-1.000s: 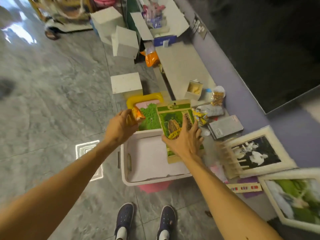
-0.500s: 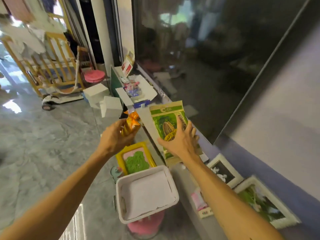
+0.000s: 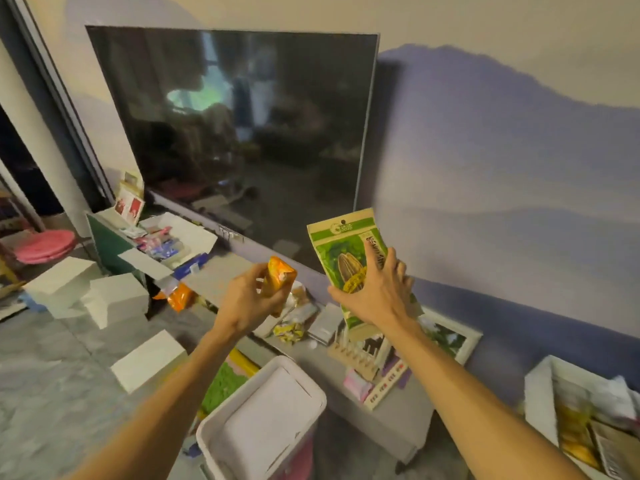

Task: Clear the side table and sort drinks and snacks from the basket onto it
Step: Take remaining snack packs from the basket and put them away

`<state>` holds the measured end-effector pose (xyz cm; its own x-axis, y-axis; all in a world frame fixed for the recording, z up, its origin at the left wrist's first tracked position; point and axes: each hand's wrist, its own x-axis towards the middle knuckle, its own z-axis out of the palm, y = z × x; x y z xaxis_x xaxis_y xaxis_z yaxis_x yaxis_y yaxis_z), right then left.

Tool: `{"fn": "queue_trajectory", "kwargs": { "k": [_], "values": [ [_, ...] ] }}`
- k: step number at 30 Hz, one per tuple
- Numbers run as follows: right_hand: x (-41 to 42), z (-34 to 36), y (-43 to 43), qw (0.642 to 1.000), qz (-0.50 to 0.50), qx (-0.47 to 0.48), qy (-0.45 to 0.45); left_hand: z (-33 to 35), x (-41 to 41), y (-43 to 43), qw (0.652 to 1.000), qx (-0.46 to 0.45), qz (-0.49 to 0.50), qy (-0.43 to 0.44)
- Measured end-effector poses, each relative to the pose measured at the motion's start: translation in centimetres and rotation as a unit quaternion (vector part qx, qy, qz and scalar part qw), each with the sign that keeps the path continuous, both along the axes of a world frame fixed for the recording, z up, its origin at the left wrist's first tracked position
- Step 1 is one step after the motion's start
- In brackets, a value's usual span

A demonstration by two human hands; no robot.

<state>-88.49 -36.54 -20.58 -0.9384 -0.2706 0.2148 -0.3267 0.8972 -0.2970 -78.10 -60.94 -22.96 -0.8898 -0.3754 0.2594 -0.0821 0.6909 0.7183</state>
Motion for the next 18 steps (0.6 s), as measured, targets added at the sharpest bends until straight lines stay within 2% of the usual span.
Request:
{"fn": "queue_trajectory", "kwargs": {
  "k": [10, 18],
  "values": [
    [2.9, -0.3, 19.1, 0.988, -0.157, -0.006, -0.003, 0.3, -4.6, 14.2, 0.993, -0.006, -0.116, -0.018],
    [5.8, -1.1, 38.7, 0.965, -0.263, -0.012, -0.013, 1.2, -6.9, 34.3, 0.976, -0.002, -0.218, -0.018]
  ]
}}
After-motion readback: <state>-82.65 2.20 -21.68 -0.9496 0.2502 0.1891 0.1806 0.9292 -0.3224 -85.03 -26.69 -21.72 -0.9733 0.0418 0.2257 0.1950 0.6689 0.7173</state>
